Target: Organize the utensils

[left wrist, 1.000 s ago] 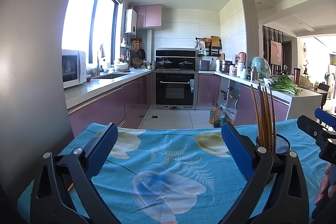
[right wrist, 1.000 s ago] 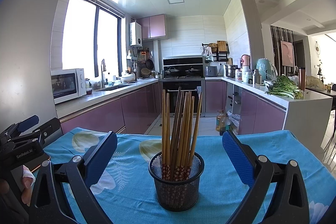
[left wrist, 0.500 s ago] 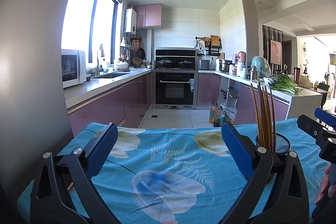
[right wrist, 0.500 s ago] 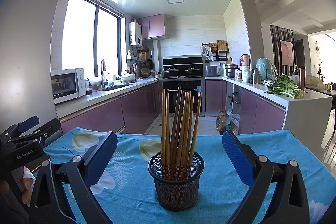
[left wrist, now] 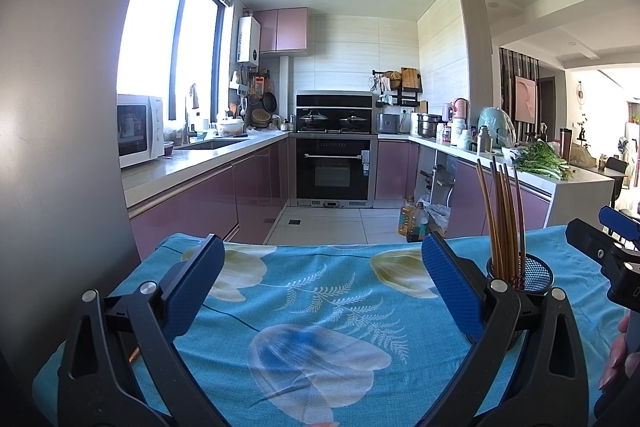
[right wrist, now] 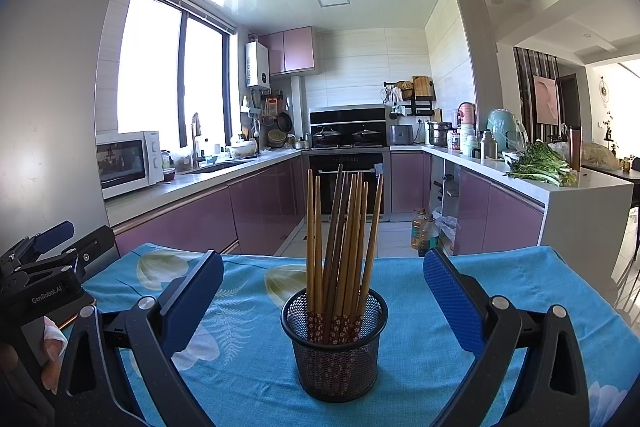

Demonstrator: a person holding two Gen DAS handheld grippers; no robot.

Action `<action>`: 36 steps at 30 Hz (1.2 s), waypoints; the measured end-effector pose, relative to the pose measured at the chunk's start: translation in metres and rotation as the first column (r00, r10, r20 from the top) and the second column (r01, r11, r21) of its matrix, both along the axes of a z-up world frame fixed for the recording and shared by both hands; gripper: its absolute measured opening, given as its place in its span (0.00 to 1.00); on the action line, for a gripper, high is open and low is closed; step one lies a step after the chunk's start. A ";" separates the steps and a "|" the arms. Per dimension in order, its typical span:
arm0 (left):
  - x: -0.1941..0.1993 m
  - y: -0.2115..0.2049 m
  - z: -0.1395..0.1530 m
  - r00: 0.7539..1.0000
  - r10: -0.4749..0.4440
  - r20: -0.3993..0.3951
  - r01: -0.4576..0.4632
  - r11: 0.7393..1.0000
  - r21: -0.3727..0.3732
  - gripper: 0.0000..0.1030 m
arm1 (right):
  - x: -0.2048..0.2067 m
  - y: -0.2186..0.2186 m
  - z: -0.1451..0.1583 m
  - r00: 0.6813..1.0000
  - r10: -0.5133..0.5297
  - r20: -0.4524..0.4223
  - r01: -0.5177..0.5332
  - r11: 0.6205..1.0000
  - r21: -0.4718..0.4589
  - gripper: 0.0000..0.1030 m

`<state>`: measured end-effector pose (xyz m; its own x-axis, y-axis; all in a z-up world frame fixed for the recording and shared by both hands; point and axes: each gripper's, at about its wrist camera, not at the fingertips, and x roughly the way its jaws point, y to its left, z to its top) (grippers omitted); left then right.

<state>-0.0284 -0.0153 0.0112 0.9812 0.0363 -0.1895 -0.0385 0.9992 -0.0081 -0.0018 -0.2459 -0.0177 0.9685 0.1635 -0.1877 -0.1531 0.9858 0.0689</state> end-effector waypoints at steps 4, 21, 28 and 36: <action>0.000 0.000 0.000 1.000 0.000 0.000 0.000 1.000 0.001 0.94 | 0.000 0.000 0.000 1.000 0.000 0.000 0.000 1.000 0.001 0.94; 0.000 0.000 0.000 1.000 0.001 -0.001 -0.001 1.000 0.001 0.95 | 0.000 -0.002 0.000 1.000 0.000 -0.001 0.000 1.000 0.002 0.94; -0.001 0.000 0.000 1.000 0.000 -0.002 0.000 1.000 0.002 0.94 | -0.001 -0.001 -0.001 1.000 -0.001 -0.001 0.001 1.000 0.004 0.94; 0.000 -0.001 0.000 1.000 0.000 -0.003 0.000 1.000 0.002 0.94 | 0.000 -0.002 -0.002 1.000 -0.001 -0.003 0.001 1.000 0.004 0.94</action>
